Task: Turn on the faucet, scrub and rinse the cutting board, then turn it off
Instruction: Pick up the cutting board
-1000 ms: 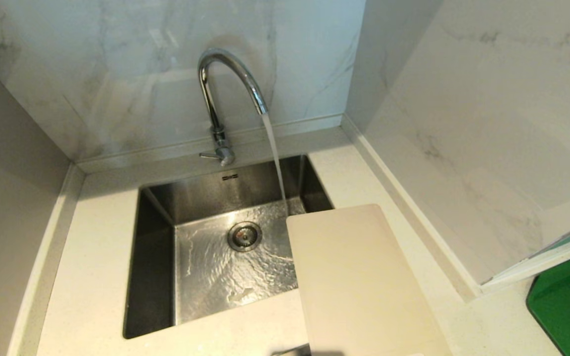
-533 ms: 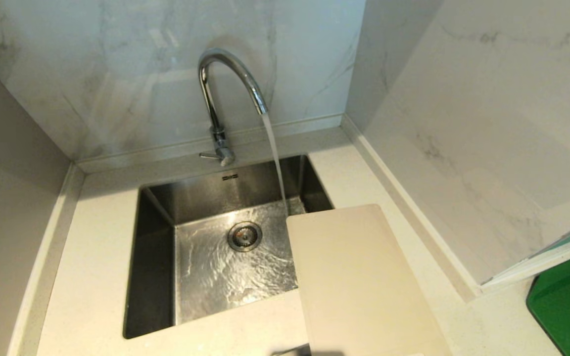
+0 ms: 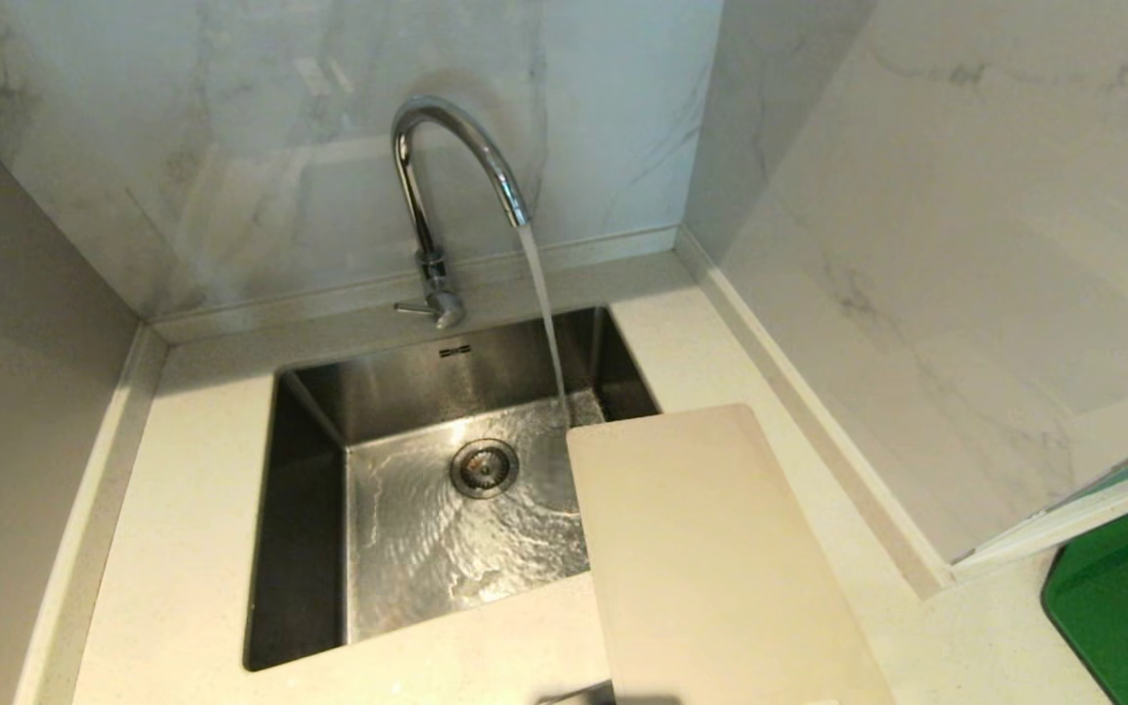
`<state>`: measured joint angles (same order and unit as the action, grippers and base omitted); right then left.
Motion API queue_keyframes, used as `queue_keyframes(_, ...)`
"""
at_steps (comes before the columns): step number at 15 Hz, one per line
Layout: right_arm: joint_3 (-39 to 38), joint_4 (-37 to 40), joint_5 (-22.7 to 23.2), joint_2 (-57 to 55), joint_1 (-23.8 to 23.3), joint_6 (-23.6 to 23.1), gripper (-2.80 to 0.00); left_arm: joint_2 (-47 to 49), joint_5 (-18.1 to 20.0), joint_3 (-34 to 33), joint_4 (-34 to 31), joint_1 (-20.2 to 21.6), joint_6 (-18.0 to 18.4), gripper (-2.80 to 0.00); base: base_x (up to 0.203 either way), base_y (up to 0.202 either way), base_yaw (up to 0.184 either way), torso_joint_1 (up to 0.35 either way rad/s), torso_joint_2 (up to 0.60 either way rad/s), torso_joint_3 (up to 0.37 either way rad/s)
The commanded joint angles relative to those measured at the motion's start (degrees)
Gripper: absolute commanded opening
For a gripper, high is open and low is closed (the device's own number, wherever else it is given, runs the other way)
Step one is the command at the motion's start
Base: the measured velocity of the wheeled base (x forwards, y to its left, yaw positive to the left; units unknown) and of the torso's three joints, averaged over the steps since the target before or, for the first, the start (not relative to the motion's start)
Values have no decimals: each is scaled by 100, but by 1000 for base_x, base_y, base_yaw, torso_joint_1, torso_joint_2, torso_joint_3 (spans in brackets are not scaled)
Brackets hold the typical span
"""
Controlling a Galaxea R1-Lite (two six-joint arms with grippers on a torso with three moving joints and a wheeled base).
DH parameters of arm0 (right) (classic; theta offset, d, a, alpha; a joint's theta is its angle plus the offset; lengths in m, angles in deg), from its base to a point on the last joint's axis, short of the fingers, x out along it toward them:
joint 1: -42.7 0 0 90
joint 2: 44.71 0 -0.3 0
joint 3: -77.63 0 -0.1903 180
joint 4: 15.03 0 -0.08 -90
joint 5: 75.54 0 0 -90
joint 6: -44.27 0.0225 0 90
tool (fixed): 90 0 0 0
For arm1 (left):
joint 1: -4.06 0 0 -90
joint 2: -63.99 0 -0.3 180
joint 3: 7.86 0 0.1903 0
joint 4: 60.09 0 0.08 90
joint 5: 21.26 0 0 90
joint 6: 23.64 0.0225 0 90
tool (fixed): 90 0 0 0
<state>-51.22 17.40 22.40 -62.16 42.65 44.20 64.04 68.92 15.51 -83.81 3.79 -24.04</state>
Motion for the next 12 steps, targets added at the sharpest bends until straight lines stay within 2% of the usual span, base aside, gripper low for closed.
queue_keyframes(1,748,25,194,-1334,0,-9,-280,4,0,0,0,0,-3,-280,0,0,0,0,0,0)
queue_keyframes(4,1730,211,412,-2651,7,-26,-280,4,0,0,0,0,-3,-280,0,0,0,0,0,0)
queue_keyframes(8,3247,1213,415,-4195,5,-202,-280,4,0,0,0,0,-3,-280,0,0,0,0,0,0)
queue_keyframes(11,3491,1690,-25,-4679,14,-688,-280,4,0,0,0,0,-3,-280,0,0,0,0,0,0)
queue_keyframes(12,3387,1694,-37,-4646,1,-689,-280,4,0,0,0,0,-3,-280,0,0,0,0,0,0)
